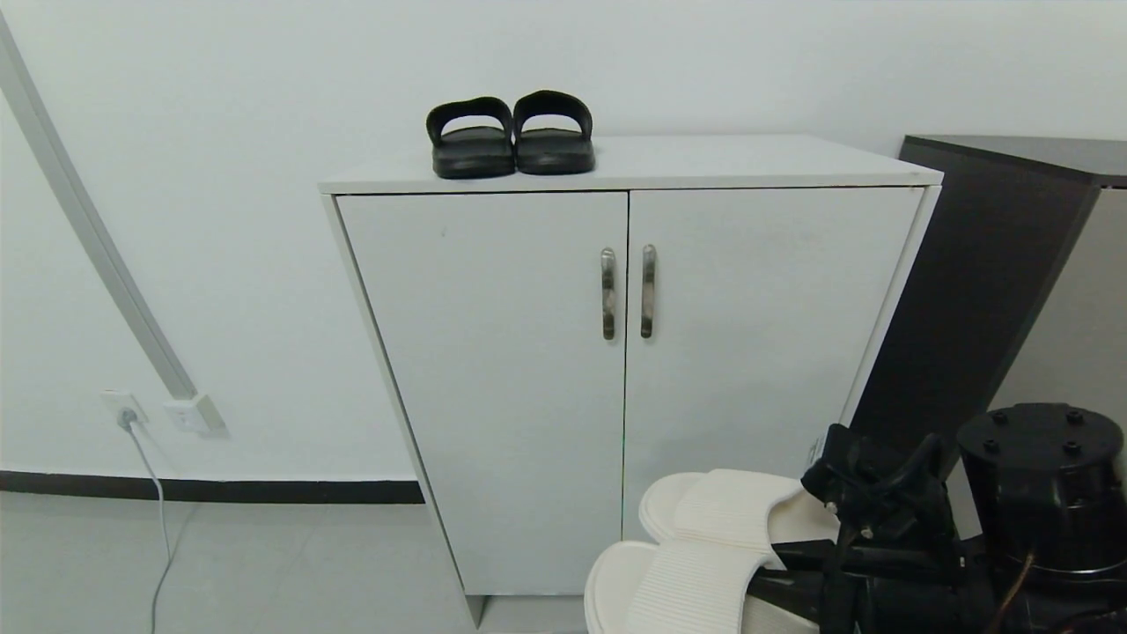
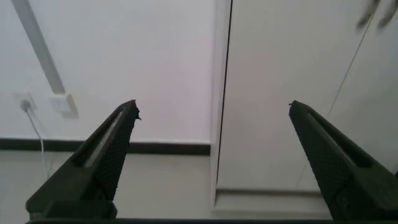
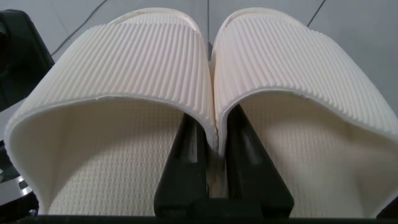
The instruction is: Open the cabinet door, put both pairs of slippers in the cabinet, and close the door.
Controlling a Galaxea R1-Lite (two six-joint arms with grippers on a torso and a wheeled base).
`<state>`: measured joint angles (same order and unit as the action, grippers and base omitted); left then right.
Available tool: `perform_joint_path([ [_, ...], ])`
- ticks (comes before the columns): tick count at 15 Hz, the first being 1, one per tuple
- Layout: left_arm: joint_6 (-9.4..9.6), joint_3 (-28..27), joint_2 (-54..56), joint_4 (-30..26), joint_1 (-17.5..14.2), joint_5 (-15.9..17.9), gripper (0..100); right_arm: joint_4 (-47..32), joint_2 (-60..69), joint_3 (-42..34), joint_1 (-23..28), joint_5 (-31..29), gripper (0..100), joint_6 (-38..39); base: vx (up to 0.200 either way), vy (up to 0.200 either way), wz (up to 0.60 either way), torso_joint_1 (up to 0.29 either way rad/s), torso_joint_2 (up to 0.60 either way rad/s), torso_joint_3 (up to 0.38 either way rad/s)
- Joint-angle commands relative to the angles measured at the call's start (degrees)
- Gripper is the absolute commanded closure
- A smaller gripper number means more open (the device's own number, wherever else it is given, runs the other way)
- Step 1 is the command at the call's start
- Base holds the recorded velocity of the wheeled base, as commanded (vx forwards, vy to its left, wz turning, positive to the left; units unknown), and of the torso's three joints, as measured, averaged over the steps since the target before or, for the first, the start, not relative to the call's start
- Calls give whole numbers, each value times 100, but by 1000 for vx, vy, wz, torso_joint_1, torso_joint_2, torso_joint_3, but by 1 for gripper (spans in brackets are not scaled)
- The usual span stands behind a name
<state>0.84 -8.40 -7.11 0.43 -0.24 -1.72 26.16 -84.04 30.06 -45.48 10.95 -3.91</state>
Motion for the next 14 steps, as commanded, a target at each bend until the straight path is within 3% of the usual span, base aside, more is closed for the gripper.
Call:
perform_joint_path([
  [1,21,-1085,-1856,45,24,620,0,12,28,-35,-4,4,100,-92,0,0,0,-12,129,129],
  [4,21,-1094,-2620,45,51,2141,0,223,-7,-150,-4,-5,100,-145,0,0,0,-4,22,22],
  [6,118,-1217,-2972,159,86,2738,0,232,-7,-185,-4,-5,100,-154,0,0,0,0,0,0],
  [8,92,-1410,-3508,406,314,2835,0,232,-16,-202,-4,4,100,-145,0,0,0,0,0,0],
  [10,-23,-1639,-4334,854,815,2835,0,232,-25,-202,-13,4,100,-145,0,0,0,0,0,0],
  [12,-295,-1832,-5099,1733,1395,2756,0,232,2,-202,-13,4,100,-145,0,0,0,0,0,0],
  [14,-313,-2227,-5784,2322,1835,2589,0,240,19,-211,-13,4,100,-145,0,0,0,0,0,0],
])
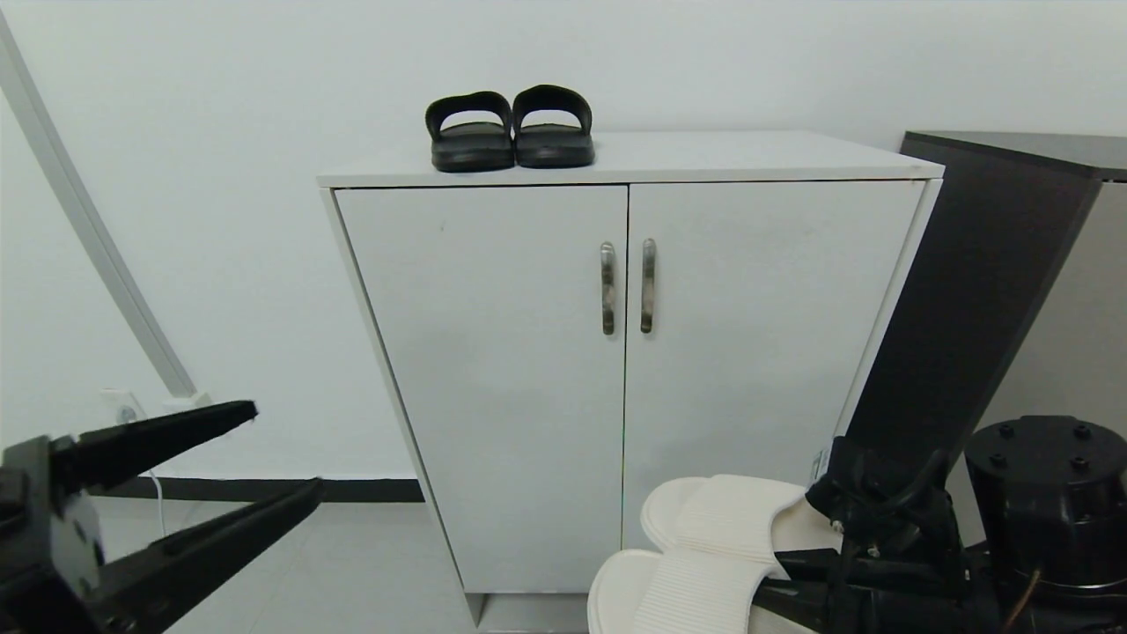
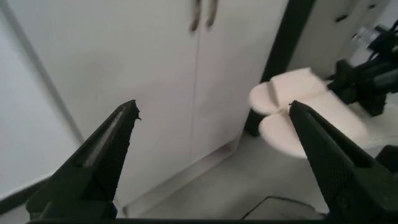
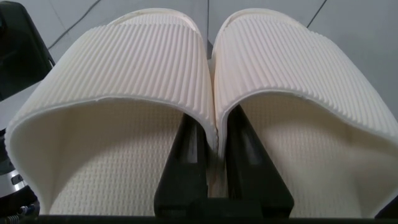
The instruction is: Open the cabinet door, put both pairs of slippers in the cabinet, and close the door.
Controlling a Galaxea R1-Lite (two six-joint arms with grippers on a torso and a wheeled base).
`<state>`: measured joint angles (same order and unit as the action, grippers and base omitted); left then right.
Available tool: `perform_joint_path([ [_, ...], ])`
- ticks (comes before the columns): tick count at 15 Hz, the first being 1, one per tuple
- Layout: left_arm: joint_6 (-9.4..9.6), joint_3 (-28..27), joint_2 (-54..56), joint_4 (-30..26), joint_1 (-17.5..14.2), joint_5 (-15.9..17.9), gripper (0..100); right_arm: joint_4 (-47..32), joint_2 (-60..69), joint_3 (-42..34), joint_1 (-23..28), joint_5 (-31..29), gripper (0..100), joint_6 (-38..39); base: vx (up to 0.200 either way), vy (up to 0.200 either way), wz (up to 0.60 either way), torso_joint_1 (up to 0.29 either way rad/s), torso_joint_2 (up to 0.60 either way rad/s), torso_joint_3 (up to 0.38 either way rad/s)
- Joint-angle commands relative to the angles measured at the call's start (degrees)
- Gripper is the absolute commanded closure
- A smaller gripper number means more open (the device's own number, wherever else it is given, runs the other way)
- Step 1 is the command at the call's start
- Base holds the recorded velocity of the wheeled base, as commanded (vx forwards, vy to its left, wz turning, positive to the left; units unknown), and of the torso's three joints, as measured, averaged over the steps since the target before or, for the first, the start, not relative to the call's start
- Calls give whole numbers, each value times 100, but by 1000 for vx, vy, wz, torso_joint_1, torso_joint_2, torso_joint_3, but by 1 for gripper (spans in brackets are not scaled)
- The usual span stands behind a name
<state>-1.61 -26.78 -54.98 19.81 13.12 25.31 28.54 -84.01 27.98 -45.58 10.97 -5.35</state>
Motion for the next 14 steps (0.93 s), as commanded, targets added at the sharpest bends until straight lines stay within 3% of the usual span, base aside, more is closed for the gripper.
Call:
perform_joint_path([
  [1,-76,-653,-1278,445,569,-175,0,3,7,-3,-3,1,100,-1,0,0,0,0,0,0],
  [3,-147,-1435,-2122,462,850,-202,0,3,-19,-12,-3,1,100,8,0,0,0,0,0,0],
  [7,-472,-2138,-3010,673,1325,-149,0,-6,-19,-29,-3,1,100,-1,0,0,0,0,0,0],
  [10,-489,-2578,-3862,1394,1492,80,0,-6,-28,-29,-3,10,100,-1,0,0,0,0,0,0],
  [13,-595,-3079,-4399,1412,1597,326,0,3,-98,-56,-3,19,100,-1,0,0,0,0,0,0],
  [14,-1017,-3404,-4539,1394,1694,554,0,3,-125,-64,-3,28,100,-1,0,0,0,0,0,0],
])
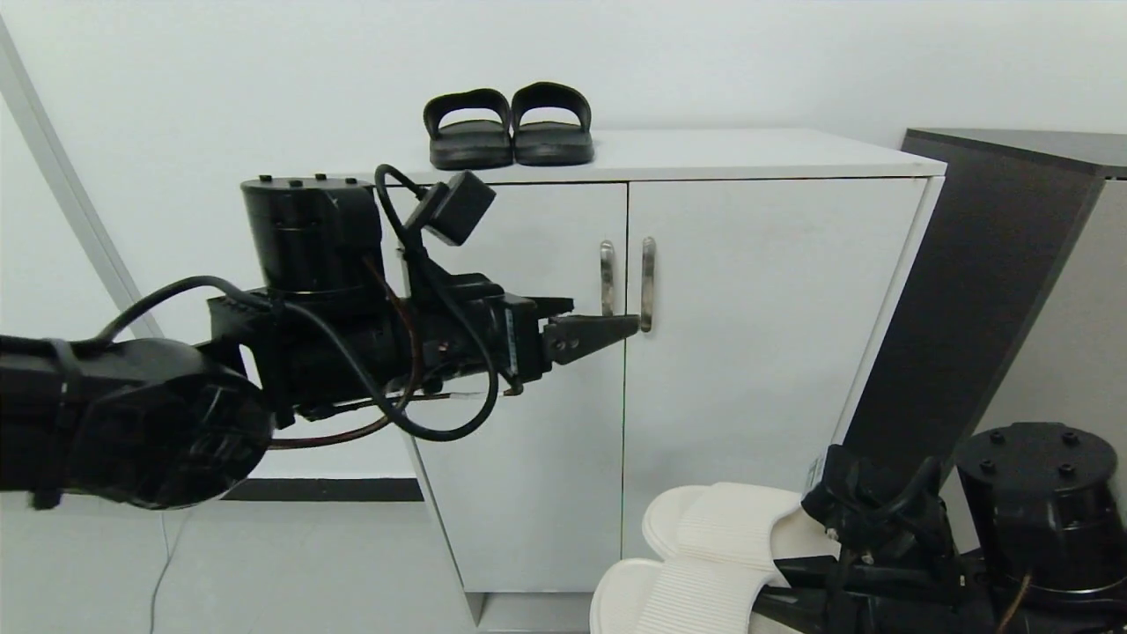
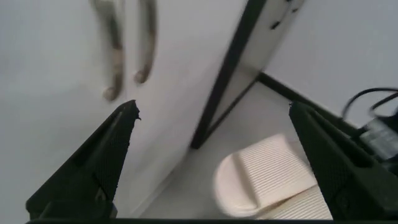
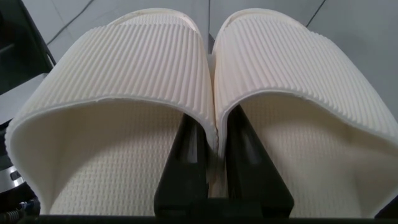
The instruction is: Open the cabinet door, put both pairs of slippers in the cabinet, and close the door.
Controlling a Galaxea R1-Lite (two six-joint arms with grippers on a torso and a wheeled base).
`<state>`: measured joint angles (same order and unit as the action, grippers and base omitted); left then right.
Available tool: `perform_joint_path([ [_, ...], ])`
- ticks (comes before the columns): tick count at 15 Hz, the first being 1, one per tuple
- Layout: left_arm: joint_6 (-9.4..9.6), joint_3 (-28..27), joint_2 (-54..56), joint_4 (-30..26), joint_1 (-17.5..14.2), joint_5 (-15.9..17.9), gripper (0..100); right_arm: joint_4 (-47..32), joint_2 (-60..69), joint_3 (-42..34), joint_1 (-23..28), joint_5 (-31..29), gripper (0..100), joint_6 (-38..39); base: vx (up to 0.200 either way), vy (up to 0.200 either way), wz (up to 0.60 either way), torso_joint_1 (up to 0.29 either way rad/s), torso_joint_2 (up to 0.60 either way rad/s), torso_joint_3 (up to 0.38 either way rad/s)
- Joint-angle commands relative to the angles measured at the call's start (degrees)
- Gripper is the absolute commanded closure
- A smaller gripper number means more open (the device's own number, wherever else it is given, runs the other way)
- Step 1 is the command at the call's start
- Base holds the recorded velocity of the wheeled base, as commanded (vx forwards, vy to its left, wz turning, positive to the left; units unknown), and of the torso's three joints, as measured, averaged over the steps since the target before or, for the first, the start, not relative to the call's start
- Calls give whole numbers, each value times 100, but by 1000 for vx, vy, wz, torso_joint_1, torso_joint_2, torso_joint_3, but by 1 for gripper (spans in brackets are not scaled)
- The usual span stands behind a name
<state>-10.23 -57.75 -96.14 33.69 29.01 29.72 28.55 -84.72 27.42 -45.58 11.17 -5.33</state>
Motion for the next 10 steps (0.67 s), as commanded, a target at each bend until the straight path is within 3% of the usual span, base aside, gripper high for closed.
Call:
perform_joint_path([
  [1,-419,-571,-538,14,104,174,0,1,-53,-8,-12,8,100,-3,0,0,0,0,0,0],
  [3,-744,-923,-678,-12,131,289,0,10,-53,-8,-12,17,100,-3,0,0,0,0,0,0],
  [5,-893,-1248,-898,-12,131,315,0,10,-44,-35,-12,17,100,-3,0,0,0,0,0,0],
  [9,-928,-1511,-1118,-118,192,245,0,19,-106,-52,-12,17,100,-3,0,0,0,0,0,0],
  [10,-920,-1634,-1127,-390,315,7,0,54,-150,-52,-12,17,100,-3,0,0,0,0,0,0],
])
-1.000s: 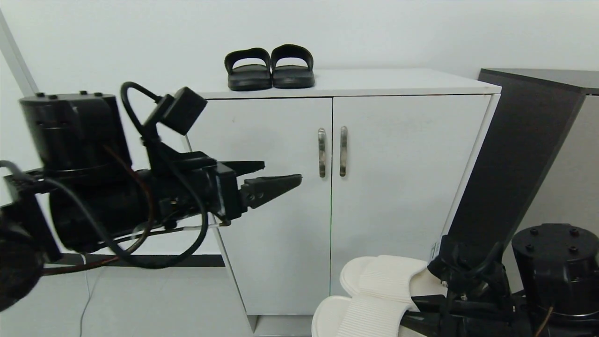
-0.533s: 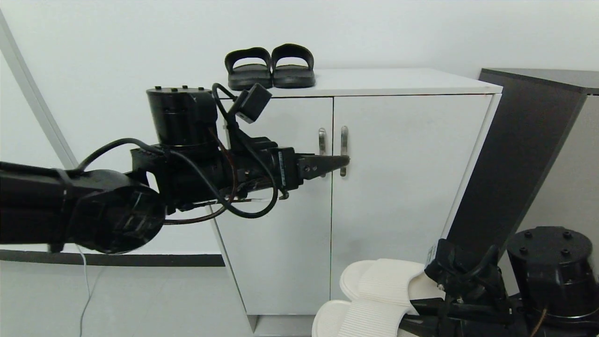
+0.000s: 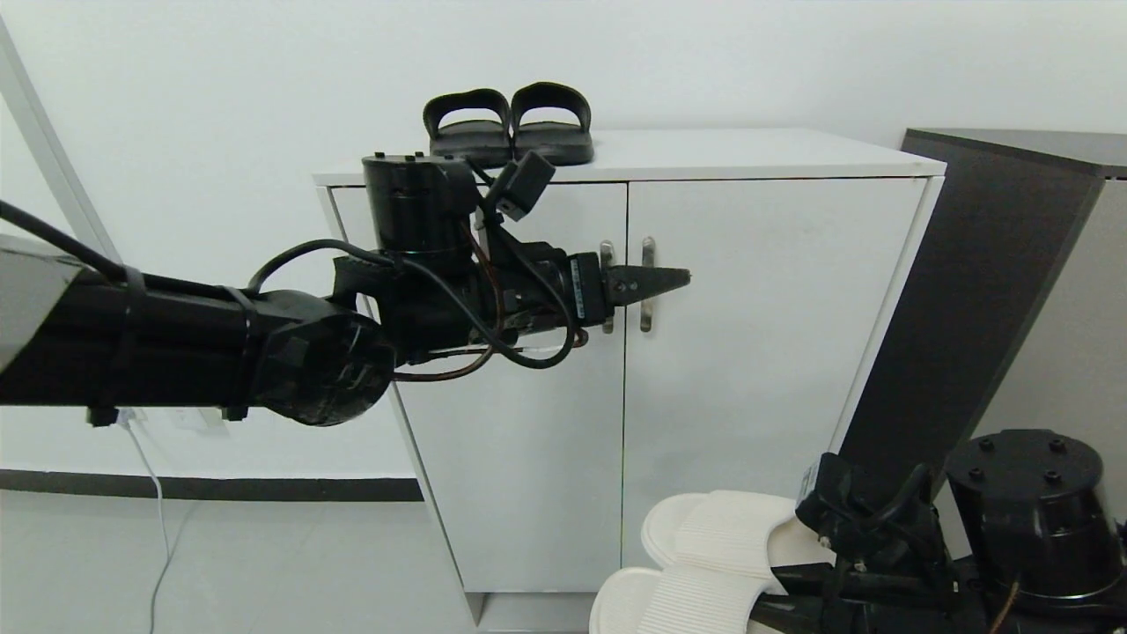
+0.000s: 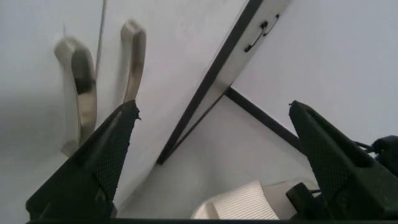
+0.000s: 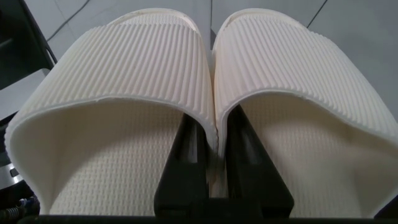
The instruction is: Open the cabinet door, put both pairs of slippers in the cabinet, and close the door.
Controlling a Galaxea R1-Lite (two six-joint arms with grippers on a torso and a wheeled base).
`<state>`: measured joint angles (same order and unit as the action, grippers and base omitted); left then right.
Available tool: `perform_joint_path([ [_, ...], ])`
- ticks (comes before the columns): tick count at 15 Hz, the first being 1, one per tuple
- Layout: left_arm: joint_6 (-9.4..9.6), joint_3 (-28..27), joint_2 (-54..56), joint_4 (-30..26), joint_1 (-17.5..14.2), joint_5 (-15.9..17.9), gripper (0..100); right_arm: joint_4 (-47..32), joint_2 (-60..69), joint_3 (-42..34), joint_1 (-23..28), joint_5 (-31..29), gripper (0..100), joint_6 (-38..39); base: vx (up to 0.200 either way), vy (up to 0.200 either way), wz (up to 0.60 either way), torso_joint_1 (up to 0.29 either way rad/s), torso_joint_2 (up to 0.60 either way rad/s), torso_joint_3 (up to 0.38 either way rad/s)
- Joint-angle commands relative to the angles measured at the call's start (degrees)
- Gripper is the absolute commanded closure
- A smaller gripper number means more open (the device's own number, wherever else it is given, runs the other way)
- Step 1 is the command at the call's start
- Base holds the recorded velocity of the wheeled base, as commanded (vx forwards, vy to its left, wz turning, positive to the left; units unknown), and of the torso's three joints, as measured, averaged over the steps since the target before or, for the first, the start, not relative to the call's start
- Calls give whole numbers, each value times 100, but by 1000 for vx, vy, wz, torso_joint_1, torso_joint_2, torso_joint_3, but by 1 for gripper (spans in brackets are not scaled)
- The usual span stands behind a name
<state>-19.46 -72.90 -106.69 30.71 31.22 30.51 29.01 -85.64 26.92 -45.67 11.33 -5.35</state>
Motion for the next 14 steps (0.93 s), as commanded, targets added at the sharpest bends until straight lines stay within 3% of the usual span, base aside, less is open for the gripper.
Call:
perform_joint_path([
  [1,12,-225,-80,-188,200,-283,0,34,-85,-2,-4,1,100,-1,0,0,0,0,0,0],
  [4,12,-585,-194,-302,244,-617,0,52,-111,-11,-4,-8,100,-1,0,0,0,0,0,0],
  [9,21,-629,-256,-337,253,-1197,0,52,-111,-20,-4,-25,100,-1,0,0,0,0,0,0],
  [14,47,-875,-519,-355,253,-1390,0,52,-111,-46,-4,-25,100,-10,0,0,0,0,0,0],
])
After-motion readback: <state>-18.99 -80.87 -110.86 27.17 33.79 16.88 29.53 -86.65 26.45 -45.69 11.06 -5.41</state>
